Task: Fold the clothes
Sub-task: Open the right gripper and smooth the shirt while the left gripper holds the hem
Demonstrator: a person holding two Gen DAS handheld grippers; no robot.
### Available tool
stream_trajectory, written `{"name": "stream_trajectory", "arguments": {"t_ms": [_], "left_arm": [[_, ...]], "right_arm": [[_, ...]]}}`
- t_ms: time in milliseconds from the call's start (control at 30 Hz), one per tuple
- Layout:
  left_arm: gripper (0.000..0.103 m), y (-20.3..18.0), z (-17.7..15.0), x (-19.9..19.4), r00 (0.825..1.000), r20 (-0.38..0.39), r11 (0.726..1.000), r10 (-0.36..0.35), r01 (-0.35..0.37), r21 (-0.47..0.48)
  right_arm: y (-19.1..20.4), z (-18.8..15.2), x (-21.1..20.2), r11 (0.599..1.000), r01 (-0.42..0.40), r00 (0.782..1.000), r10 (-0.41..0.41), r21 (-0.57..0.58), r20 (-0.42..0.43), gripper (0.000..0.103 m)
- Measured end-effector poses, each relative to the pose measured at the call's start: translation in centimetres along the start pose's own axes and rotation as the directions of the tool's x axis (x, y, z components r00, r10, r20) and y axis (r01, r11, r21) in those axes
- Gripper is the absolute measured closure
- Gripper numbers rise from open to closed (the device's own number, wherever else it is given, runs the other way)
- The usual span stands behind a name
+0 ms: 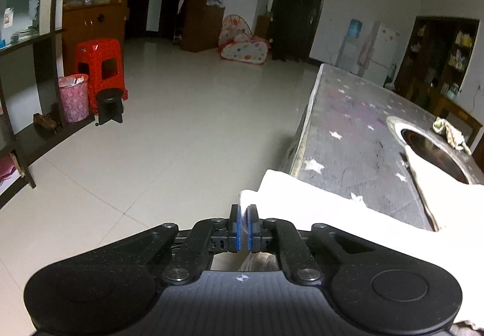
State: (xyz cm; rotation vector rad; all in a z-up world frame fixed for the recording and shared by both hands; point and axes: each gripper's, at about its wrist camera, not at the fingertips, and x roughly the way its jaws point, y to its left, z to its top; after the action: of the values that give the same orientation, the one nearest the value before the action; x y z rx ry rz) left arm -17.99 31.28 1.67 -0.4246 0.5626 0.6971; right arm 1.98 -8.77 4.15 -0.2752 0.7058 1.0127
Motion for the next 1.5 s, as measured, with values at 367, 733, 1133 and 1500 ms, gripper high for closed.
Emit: {"name": "stream_trajectory", "arguments": {"t_ms": [367,733,1133,1500], "left_arm": [[0.086,-0.4,1.0,-0.4,0.999,0.017,0.999,0.041,-0.041,0.007],[0.072,-4.5,2.1,-2.2,0.995,0.077,0.996,-0.061,0.056,0.065],[0.056,-12.9,1.3,-3.4,0.952,0.053,0.938,-0.302,0.287,0.192],[0.054,-20.9,-1.5,-3.3,0.87,-0.085,0.828,-0.485,0.488,0.276]], "right_arm": [[-8.1,-2.8,-2.0,0.952,0.248,0.969,-0.245,0.181,-0.04,0.026],[-13.0,-5.4,-5.6,0.852,0.428,0.899,-0.435,0.302,-0.048,0.031],[-17.9,-7.4,-7.7,0.708,0.55,0.817,-0.567,0.442,-0.108,0.038],[-20.0,-8.3,-7.6,0.64,0.535,0.801,-0.592,0.552,-0.089,0.078]]}}
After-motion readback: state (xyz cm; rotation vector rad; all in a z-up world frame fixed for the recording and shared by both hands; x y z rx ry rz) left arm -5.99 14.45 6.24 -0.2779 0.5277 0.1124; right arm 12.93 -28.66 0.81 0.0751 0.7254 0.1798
